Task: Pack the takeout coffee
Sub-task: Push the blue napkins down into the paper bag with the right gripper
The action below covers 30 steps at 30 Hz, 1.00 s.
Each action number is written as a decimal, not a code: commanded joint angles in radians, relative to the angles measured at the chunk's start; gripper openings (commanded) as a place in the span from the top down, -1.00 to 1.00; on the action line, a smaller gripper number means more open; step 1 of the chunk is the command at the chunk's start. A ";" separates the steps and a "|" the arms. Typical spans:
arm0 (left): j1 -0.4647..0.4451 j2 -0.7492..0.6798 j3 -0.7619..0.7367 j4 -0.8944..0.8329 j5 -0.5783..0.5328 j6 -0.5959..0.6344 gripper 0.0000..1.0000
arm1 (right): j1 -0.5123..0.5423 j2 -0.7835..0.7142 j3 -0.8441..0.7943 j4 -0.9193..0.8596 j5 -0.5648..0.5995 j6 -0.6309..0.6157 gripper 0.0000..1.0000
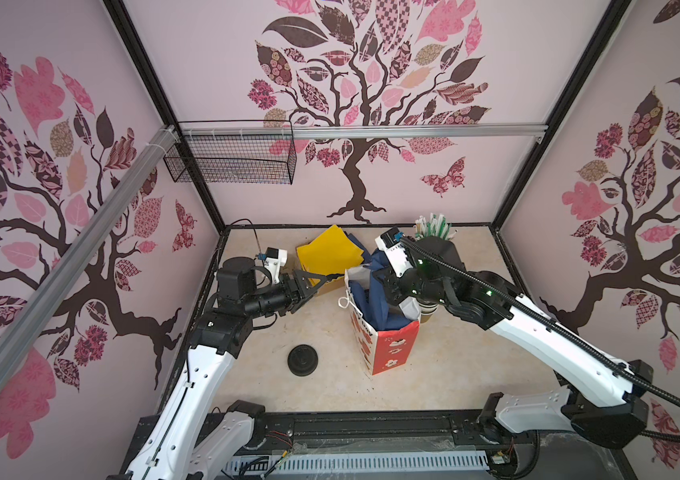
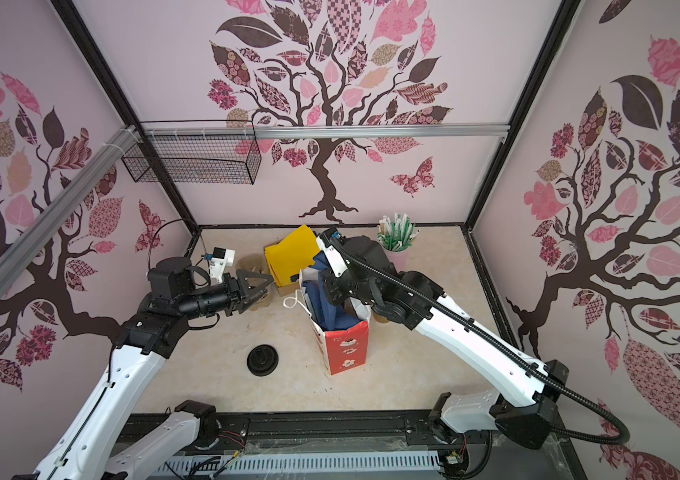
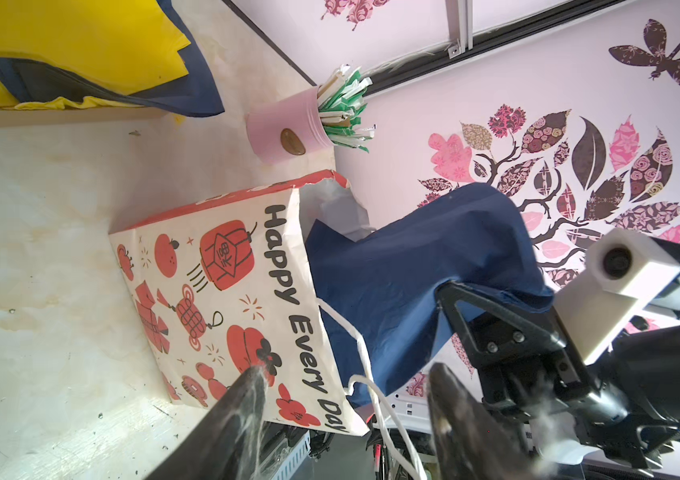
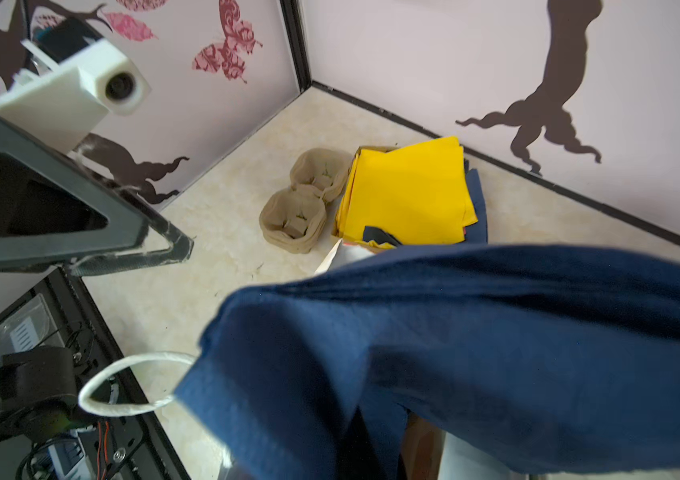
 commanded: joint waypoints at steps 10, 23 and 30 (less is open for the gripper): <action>-0.002 -0.040 -0.048 -0.041 -0.041 0.032 -0.28 | 0.003 0.070 -0.130 -0.059 -0.093 0.118 1.00; -0.002 -0.059 -0.058 -0.052 -0.098 0.022 -0.28 | 0.003 0.148 -0.200 -0.083 0.025 0.147 1.00; -0.001 -0.079 -0.068 -0.070 -0.131 0.008 -0.28 | 0.003 0.171 -0.203 -0.083 0.053 0.137 0.69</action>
